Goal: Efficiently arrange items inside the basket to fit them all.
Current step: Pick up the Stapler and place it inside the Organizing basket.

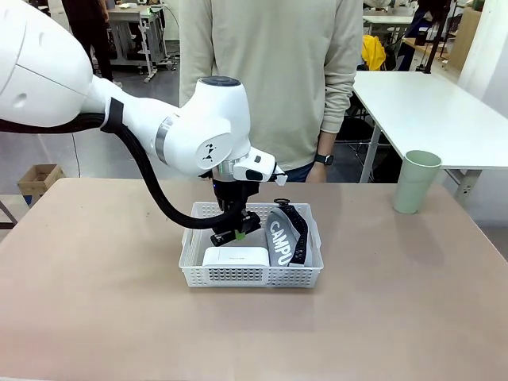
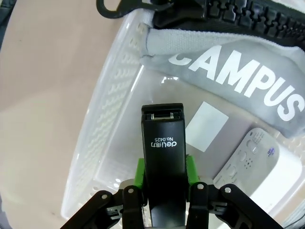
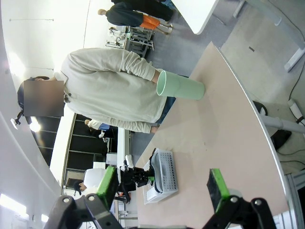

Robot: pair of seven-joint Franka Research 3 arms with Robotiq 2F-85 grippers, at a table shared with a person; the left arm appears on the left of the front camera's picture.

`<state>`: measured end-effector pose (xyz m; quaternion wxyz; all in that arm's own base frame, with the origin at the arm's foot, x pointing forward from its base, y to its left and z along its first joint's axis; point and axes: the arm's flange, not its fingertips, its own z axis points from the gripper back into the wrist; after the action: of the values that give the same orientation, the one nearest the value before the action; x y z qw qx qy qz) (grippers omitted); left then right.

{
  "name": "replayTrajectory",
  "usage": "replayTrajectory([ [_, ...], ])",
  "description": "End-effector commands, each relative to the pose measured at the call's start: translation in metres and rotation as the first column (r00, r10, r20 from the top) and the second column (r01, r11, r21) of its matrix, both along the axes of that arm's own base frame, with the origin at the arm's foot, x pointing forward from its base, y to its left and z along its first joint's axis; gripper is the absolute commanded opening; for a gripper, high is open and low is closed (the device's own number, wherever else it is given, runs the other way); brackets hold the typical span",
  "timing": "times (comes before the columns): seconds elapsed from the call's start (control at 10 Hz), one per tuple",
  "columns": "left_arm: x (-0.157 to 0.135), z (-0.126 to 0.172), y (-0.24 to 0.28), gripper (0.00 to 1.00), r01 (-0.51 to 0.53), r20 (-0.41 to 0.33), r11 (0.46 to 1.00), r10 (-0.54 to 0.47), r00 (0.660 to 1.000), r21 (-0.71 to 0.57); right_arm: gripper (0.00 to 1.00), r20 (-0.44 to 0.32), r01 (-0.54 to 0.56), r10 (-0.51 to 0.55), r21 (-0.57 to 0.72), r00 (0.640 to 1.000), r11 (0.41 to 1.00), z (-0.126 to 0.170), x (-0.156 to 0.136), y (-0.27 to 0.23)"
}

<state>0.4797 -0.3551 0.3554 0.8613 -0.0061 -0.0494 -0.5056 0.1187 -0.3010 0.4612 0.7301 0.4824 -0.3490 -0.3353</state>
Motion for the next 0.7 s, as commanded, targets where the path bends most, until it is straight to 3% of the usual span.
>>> replayTrajectory([
  [0.0,0.002,0.005,0.005,0.94,0.020,0.004,1.000,-0.020,1.000,-0.018,1.00,0.041,0.007,-0.007,-0.008,0.999,1.000,0.000,-0.006,-0.002],
  [0.1,0.001,0.005,0.008,1.00,0.018,0.006,1.000,-0.018,1.000,-0.018,1.00,0.041,0.007,-0.007,-0.008,0.999,1.000,0.000,-0.006,-0.002],
  [0.6,-0.005,0.018,0.019,1.00,0.011,0.028,0.998,-0.010,1.000,-0.066,1.00,0.041,0.007,-0.007,-0.008,0.999,1.000,0.000,-0.006,-0.002],
])
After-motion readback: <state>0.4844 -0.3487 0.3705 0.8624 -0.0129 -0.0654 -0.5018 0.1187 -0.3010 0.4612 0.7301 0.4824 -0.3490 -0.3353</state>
